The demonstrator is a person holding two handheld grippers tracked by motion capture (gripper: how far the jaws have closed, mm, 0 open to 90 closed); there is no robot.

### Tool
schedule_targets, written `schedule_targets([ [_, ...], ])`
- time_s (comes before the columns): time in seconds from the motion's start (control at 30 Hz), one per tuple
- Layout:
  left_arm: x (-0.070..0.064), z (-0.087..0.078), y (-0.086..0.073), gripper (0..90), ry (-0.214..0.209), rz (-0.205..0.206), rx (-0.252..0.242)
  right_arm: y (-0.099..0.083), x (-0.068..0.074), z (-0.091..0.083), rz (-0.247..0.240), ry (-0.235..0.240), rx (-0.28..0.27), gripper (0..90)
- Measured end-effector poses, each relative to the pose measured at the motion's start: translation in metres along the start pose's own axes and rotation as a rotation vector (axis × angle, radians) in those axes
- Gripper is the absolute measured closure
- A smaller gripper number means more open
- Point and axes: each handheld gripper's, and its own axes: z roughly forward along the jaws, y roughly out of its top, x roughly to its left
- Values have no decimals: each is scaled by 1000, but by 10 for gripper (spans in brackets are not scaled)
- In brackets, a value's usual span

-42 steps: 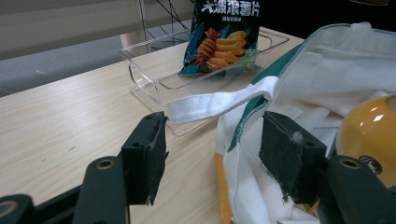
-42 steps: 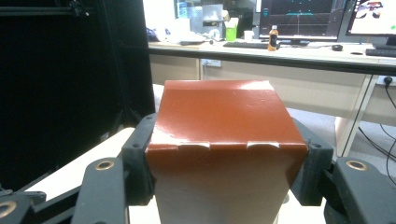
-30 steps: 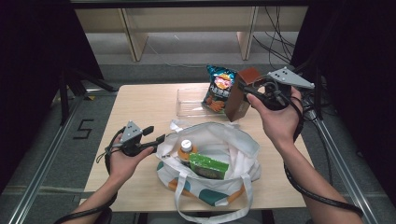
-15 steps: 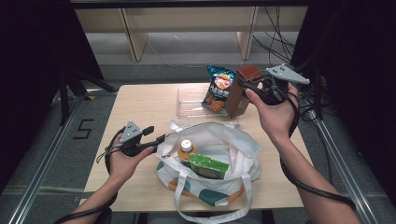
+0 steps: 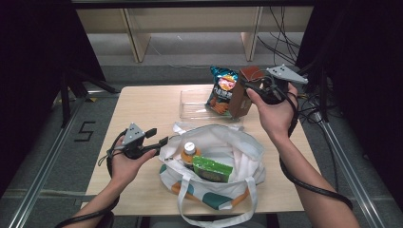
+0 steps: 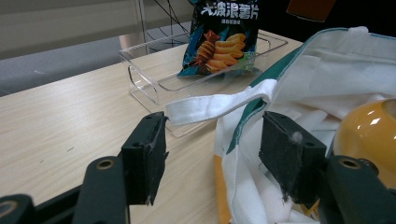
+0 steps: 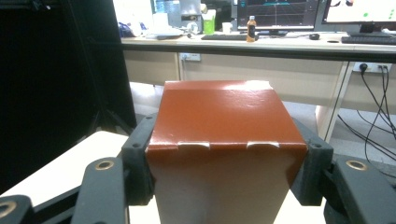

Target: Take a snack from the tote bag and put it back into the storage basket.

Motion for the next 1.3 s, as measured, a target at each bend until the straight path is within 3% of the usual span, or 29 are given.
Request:
schedule_targets([
  [0.07,0,0,0,400,1,1,0,0,-2,3,-16,2,-5,392],
  [0.1,0,0,0,401,1,1,0,0,1,3,14,-3,8,392],
  [0.13,0,0,0,400,0,2,0,-1,-1,5,-6,-4,0,392],
  [0.3,0,0,0,400,1,1,-2,-1,-1,12,9,-11,0,392],
  [0.37,1,-1,1,400,1,1,-2,-1,-1,15,-12,-20,-8,392],
  [0.6,1,-1,1,400,1,1,-2,-3,0,22,6,-56,10,392],
  [0.63,1,-1,1,400,0,0,-3,-4,-2,24,-11,-54,6,392],
  [0.73,0,-1,1,400,0,0,-3,-6,0,27,22,-67,21,392],
  [0.9,0,0,1,400,0,1,-2,-9,-5,32,-6,-77,21,391],
  [1.13,1,0,1,400,-2,-1,-11,-11,-8,39,30,-89,25,392],
  [1.3,1,0,1,400,0,3,-6,-13,-10,45,21,-108,21,391],
])
